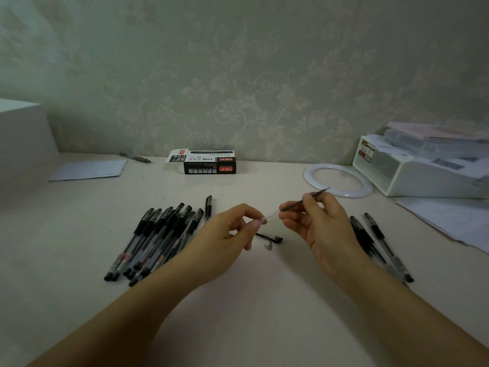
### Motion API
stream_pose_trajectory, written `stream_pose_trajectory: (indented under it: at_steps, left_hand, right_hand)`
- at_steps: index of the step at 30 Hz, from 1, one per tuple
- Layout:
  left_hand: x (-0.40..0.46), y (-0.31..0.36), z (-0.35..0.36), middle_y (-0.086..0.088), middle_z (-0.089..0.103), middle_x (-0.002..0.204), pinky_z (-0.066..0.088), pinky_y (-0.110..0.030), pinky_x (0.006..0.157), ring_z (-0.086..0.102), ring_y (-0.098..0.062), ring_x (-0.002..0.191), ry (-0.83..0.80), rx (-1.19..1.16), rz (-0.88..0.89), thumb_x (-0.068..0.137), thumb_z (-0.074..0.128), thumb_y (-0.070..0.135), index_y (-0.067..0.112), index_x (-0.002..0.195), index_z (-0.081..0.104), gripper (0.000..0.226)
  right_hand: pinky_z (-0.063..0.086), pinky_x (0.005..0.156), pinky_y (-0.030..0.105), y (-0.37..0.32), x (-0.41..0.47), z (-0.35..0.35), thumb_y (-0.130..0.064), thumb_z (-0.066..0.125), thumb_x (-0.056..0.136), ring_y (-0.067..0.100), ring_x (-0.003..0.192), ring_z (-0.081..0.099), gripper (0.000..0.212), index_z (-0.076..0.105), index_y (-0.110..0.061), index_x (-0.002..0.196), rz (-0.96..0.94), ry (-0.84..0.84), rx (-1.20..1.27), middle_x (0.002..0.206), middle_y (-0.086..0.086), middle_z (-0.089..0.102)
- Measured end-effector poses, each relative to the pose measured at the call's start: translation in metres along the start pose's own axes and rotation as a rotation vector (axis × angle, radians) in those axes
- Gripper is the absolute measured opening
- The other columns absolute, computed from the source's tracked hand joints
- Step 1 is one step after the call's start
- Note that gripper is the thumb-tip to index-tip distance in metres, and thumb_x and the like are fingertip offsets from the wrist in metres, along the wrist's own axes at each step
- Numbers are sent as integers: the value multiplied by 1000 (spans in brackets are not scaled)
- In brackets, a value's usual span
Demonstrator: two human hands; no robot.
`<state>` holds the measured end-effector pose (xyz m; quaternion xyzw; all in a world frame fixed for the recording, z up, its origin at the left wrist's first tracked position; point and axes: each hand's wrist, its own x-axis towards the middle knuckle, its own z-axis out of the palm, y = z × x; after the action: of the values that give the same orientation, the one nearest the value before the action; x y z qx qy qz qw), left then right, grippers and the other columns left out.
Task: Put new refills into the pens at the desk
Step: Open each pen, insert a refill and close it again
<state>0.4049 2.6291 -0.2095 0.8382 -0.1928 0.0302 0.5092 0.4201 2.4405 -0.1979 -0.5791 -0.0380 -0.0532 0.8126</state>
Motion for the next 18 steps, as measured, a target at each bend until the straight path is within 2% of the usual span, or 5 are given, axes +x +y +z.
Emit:
stream_pose_trajectory:
  at_steps: [6, 9, 11, 14, 18]
  left_hand:
    - [0, 1, -1, 9, 59, 65, 40, -22, 48, 43, -10, 49, -2, -6, -5, 96, 49, 41, 42, 91, 61, 13]
    - [-1, 2, 1, 9, 59, 68, 42, -24, 50, 46, -10, 51, 30, 76, 21, 96, 49, 41, 42, 92, 58, 10]
    - [-3, 2, 1, 11, 59, 72, 39, -18, 49, 47, -7, 50, 52, 128, 44, 96, 50, 38, 41, 95, 56, 7]
    - [-3, 3, -2, 12, 58, 75, 35, -10, 48, 47, -1, 49, 104, 177, 48, 96, 51, 32, 38, 103, 55, 9]
    - [-2, 4, -6, 8, 58, 77, 36, -9, 48, 48, -1, 49, 177, 229, 50, 97, 51, 27, 34, 105, 55, 12]
  right_hand:
    - [57, 65, 22, 1, -1, 0, -16, 44, 104, 19, 74, 73, 13, 51, -6, 99, 3, -27, -51, 83, 10, 75]
    - [56, 68, 21, 1, -4, 1, -20, 63, 94, 15, 76, 71, 11, 67, -11, 91, -57, -116, -344, 86, 4, 75]
    - [52, 65, 15, 4, -8, 3, -27, 70, 89, 5, 69, 67, 7, 73, -22, 84, -103, -218, -594, 83, -6, 74]
    - [44, 60, 12, 6, -10, 1, -36, 77, 82, -1, 59, 55, 8, 72, -29, 83, -204, -240, -877, 80, -9, 69]
    - [37, 62, 10, 4, -6, -6, -38, 80, 76, -2, 70, 49, 18, 70, -28, 87, -324, -231, -1175, 82, -9, 58]
